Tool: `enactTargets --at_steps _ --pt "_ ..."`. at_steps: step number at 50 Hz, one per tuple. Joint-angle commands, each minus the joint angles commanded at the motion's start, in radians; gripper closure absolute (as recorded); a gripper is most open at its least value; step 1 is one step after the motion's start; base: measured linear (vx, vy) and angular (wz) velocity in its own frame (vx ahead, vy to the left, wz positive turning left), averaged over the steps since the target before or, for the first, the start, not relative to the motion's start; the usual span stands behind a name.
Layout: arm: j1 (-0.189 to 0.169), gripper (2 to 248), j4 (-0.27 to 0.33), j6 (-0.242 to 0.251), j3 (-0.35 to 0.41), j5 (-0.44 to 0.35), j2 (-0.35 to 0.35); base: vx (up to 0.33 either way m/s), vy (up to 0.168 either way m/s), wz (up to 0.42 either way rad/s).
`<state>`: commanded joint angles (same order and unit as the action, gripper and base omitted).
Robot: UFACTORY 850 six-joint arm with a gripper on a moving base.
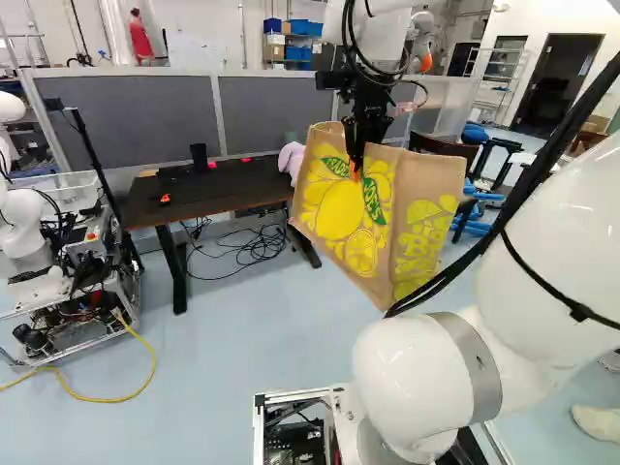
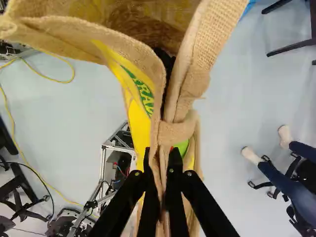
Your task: Pick up the bag on the ground and place it on the table
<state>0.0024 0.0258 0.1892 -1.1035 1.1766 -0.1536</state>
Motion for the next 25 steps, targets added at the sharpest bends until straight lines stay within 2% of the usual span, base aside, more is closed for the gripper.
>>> enactTargets --at_steps 25 --pt "0.0 228 0.0 0.0 0.0 0.0 0.0 0.0 0.0 0.0"
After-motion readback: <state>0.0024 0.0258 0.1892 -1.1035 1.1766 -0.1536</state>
